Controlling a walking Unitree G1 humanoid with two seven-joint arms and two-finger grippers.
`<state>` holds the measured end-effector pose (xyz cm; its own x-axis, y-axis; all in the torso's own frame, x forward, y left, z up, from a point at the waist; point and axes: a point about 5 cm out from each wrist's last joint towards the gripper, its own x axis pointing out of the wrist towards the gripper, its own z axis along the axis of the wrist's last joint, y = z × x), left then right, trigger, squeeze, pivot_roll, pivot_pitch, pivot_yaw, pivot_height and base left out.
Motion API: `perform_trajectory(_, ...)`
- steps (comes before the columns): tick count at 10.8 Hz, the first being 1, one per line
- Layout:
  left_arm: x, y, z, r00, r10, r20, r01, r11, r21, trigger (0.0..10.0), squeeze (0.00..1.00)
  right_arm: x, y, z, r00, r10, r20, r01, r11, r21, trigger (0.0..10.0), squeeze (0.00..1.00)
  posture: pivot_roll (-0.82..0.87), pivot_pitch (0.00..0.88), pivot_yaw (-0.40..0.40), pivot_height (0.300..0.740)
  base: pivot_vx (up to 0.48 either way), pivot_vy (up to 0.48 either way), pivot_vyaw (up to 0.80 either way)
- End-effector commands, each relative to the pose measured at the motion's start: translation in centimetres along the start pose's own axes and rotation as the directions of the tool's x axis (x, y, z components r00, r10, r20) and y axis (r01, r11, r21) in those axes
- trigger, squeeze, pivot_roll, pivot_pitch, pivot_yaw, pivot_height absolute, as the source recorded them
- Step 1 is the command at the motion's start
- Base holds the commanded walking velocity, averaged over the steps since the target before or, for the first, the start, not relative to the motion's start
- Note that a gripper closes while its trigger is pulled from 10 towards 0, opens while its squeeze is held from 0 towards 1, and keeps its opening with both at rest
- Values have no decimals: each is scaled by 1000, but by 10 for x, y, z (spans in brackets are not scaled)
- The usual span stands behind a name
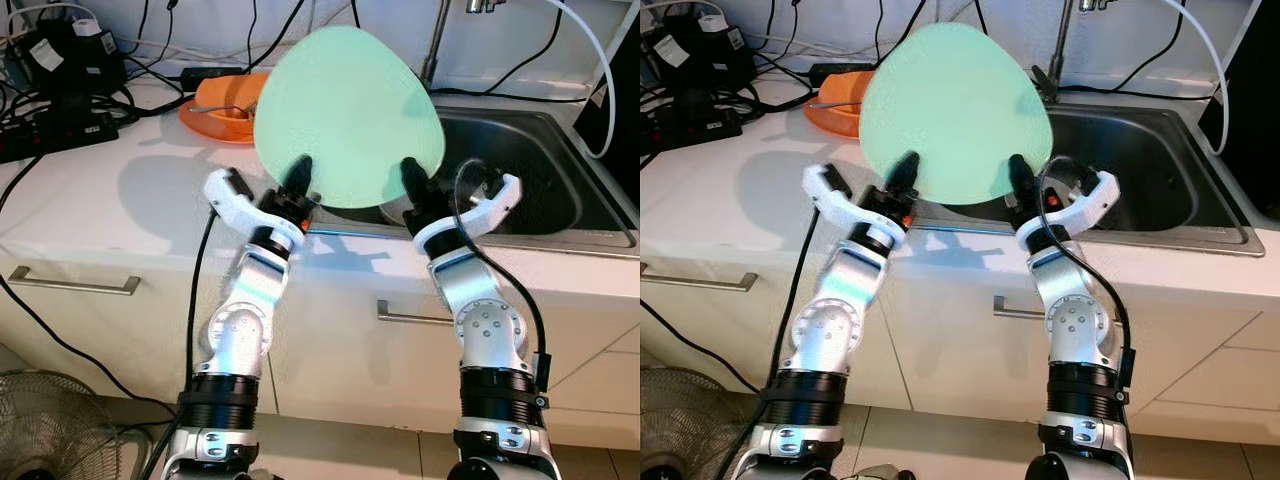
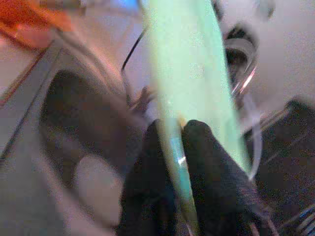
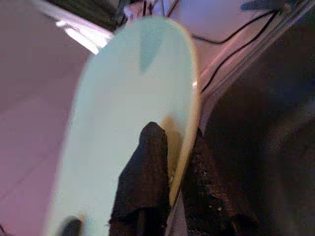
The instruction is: Kitchen organization
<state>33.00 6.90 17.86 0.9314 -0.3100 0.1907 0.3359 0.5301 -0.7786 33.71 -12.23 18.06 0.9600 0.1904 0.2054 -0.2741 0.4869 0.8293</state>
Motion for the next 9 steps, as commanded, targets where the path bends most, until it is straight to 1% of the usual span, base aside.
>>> perform_trajectory(1, 5, -20, -16, 995, -72, -67, 75, 996, 43, 10000, 1000, 3, 6, 1, 1000, -1, 5, 2, 1000, -15, 0, 0, 95, 0, 32, 740, 0, 0, 0)
perform_trajectory(2, 5, -19, -19, 995, -58, -84, 64, 995, 77, 10000, 1000, 4, 6, 2, 1000, -5, 13, 5, 1000, 0, 0, 0, 95, 0, 31, 740, 0, 0, 0)
perform_trajectory(3, 5, -18, -19, 995, -59, -80, 65, 995, 71, 10000, 1000, 3, 6, 3, 1000, -9, 20, 9, 1000, 11, 0, 0, 93, 0, 32, 740, 0, 0, 0)
perform_trajectory(5, 3, -19, -21, 993, -72, -97, 83, 989, 120, 10000, 1000, 6, -2, 19, 990, -81, 116, 73, 995, 67, 0, 0, 94, 0, 32, 740, 0, 0, 0)
perform_trajectory(7, 1, -19, -25, 990, -73, -123, 92, 983, 161, 10000, 1000, 9, -6, 33, 974, -121, 191, 106, 991, 86, 0, 0, 96, 0, 32, 740, 0, 0, 0)
perform_trajectory(8, 1, -18, -27, 989, -65, -135, 89, 980, 178, 10000, 1000, 12, -6, 44, 962, -138, 236, 120, 989, 90, 0, 0, 97, 0, 32, 740, 0, 0, 0)
perform_trajectory(9, -1, -17, -30, 986, -60, -154, 92, 974, 209, 10000, 0, 16, -7, 56, 947, -157, 280, 135, 986, 96, 0, 0, 98, 0, 32, 740, 0, 0, 0)
